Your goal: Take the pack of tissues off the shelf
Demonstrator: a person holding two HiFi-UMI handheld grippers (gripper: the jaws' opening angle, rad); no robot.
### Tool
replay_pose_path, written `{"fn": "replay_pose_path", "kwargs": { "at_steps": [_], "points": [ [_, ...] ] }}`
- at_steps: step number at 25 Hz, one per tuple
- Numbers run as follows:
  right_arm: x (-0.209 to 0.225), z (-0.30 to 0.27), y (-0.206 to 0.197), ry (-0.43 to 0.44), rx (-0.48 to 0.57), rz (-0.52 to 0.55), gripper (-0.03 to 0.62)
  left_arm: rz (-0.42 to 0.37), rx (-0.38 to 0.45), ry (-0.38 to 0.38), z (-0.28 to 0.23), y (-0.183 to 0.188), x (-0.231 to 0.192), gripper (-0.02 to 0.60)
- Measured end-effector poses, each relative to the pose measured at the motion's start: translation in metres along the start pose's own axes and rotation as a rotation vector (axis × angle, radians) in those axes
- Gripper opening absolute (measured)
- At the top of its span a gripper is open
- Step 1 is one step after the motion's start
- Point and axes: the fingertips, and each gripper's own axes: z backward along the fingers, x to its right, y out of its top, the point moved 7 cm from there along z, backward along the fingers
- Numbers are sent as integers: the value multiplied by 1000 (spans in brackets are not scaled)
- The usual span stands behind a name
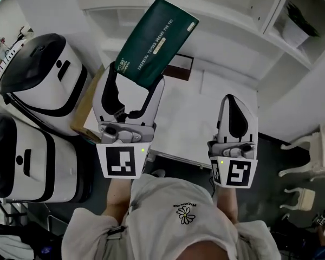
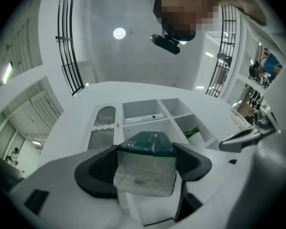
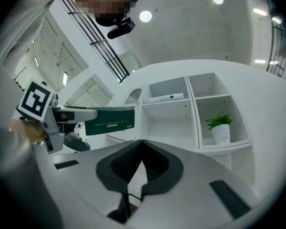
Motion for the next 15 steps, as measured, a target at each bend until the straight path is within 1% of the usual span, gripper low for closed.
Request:
{"fn": "replay_pose_path", "kwargs": {
  "at_steps": [3, 6, 8, 11, 15],
  "points": [
    [-5, 3, -4, 3, -2, -13, 3, 54, -34, 14, 20, -15, 9, 359],
    [-10, 8, -10, 13, -19, -31, 2, 63, -30, 26, 32, -22, 15, 357],
    [-11, 8, -14, 18, -29, -44, 3, 78, -29, 18, 35, -28, 19, 357],
    [-14, 8, -16, 21, -41, -48, 2, 121, -30, 10, 35, -35, 22, 357],
    [-14, 11, -19, 7, -52, -68, 2, 131, -23, -2, 34, -35, 25, 357]
  ]
}}
